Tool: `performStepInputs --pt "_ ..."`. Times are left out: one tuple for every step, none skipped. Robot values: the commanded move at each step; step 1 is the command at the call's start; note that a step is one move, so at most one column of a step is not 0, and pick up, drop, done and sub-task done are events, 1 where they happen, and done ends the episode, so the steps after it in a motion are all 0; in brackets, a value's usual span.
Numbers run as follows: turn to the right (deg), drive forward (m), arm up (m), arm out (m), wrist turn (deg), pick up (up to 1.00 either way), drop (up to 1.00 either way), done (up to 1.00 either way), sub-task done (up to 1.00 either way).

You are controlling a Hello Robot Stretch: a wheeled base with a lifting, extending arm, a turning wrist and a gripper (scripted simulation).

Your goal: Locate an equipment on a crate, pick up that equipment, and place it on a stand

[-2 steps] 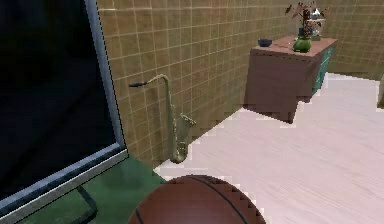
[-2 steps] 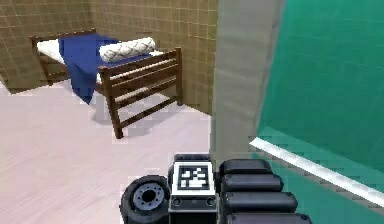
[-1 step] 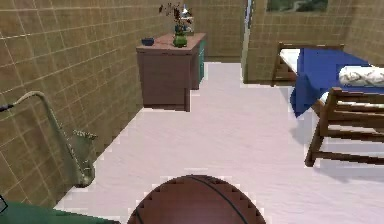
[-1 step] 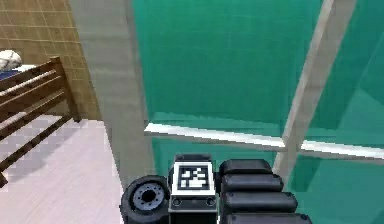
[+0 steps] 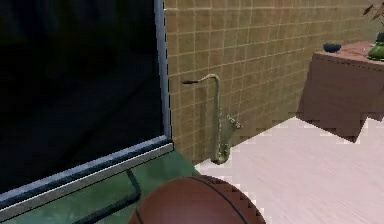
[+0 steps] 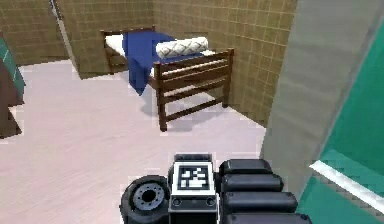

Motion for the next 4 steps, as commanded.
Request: performStepInputs --pt "-45.0 0.0 0.0 0.0 0.0 0.0 0.0 0.0 0.0" --pt "-45.0 0.0 0.0 0.0 0.0 0.0 0.0 0.0 0.0" --pt "-30.0 0.0 0.0 0.0 0.0 0.0 0.0 0.0 0.0" --pt "0.0 0.0 0.0 0.48 0.0 0.0 0.0 0.0 0.0"
